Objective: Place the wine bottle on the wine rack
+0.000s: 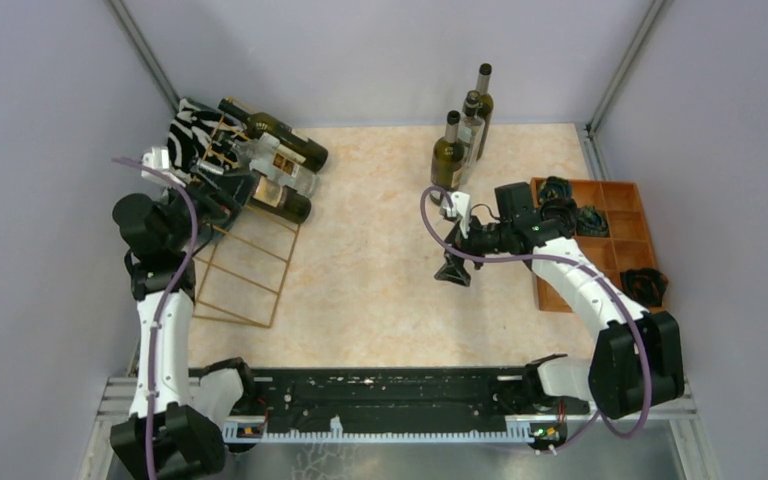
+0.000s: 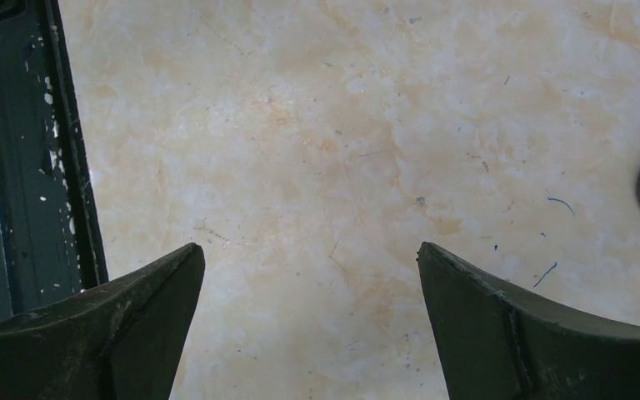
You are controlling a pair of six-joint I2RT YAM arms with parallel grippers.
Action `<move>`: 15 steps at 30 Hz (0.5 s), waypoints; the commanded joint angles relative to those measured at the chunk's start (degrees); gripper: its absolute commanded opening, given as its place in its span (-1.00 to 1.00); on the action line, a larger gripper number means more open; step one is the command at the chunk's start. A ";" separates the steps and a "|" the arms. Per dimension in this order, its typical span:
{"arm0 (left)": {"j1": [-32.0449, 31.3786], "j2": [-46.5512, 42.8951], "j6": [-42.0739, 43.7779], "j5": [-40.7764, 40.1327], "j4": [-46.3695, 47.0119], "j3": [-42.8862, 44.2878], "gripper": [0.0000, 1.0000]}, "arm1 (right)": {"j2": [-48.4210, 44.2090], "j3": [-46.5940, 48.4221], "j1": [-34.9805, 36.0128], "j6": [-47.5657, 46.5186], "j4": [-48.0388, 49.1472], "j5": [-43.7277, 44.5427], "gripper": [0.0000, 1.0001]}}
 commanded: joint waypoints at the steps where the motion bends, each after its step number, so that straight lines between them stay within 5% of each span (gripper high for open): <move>1: 0.05 -3.11 -6.99 15.49 5.14 -3.33 0.97 | -2.13 -0.61 -1.93 -2.60 -0.18 -3.05 0.97; 6: -4.28 -5.79 -8.85 19.13 7.39 -6.44 0.97 | -2.13 -0.71 -3.42 -3.37 -0.66 -3.92 0.97; 11: -19.64 -9.57 -6.11 12.92 9.70 -10.90 0.97 | -2.24 -0.80 -4.61 -3.97 -1.08 -4.84 0.97; 15: -26.00 -12.05 -11.07 11.68 17.60 -17.80 0.97 | -2.78 -1.10 -6.26 -4.22 -1.07 -5.79 0.97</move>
